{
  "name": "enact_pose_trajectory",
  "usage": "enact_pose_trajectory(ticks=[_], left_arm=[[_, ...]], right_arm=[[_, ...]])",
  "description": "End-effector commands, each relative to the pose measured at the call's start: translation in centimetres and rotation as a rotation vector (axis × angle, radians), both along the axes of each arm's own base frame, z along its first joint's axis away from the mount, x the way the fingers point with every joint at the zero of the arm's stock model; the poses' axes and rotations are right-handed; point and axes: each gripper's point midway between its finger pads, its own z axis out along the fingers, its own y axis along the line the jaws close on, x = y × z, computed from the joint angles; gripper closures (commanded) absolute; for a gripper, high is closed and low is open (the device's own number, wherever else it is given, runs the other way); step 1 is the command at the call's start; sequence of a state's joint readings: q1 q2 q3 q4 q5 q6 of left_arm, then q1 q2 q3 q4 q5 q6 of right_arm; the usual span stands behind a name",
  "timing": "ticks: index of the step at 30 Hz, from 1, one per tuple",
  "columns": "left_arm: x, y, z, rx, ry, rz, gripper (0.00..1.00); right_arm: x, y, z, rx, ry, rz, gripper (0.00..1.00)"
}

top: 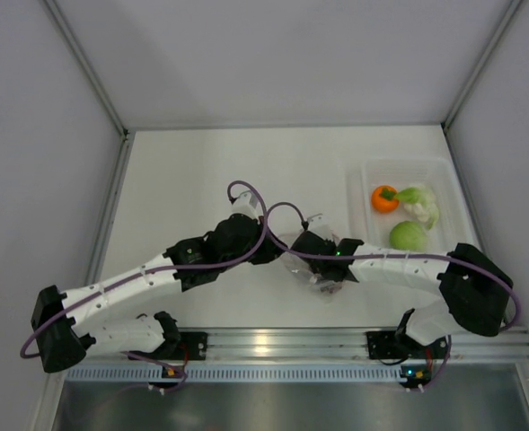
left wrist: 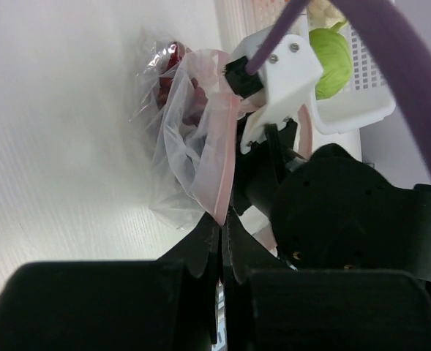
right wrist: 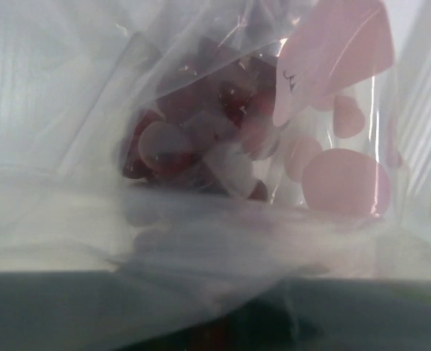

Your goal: Open the zip-top bag and remove the fake food

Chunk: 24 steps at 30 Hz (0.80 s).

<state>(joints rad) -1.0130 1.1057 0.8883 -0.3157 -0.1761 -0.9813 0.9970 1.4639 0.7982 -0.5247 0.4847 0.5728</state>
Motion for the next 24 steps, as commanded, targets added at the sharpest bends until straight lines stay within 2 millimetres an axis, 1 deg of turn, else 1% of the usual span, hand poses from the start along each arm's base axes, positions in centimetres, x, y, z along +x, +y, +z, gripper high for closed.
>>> enact_pose_trajectory(ticks=[1,5,10,11,13,14,15,17,19,20,24], left_arm=[[0.8,-0.5,3.4,-0.081,-0.076,0.012,1.00],[1.0,-0.7,3.1,-0.070,-0.076,0.013,1.00],[1.4,-0.5,2.7,-0.045,-0.088,0.024,1.00],[1.6,-0.5,2.6,-0.041,-0.090,0.029,1.00],[1.7,-0.4,2.3,-0.025,-0.093,0.033,1.00],[1.8,-0.4,2.1,-0.020,-0.091,0.036,1.00],[1.8,-0.5,1.9,-0.017,-0.091,0.034,1.00],[1.7,-0.6,1.5,-0.010,-0.081,0.025,1.00],[1.6,-1.0,1.4,-0.010,-0.071,0.014,1.00],[1.6,-1.0,1.3,-0.009,-0.068,0.012,1.00],[1.6,-1.3,1.2,-0.002,-0.067,0.000,1.00]], right_arm=[[-0.2,-1.0,1.8,0.020,-0.030,-0.029,0.87],[0.4,-0.5,4.1,0.063,-0.086,-0.014,0.89],[0.4,0.3,6.9,0.115,-0.133,0.020,0.89],[0.3,0.7,7.8,0.147,-0.149,0.034,0.89],[0.3,1.0,8.8,0.170,-0.167,0.051,0.91],[0.2,1.2,9.9,0.202,-0.189,0.059,0.91],[0.3,1.4,10.4,0.220,-0.205,0.061,0.94],[0.5,1.5,11.7,0.267,-0.248,0.067,0.96],[0.6,1.4,12.3,0.286,-0.272,0.067,1.00],[0.6,1.2,12.9,0.300,-0.292,0.062,1.00],[0.8,1.6,14.7,0.368,-0.341,0.083,1.00]])
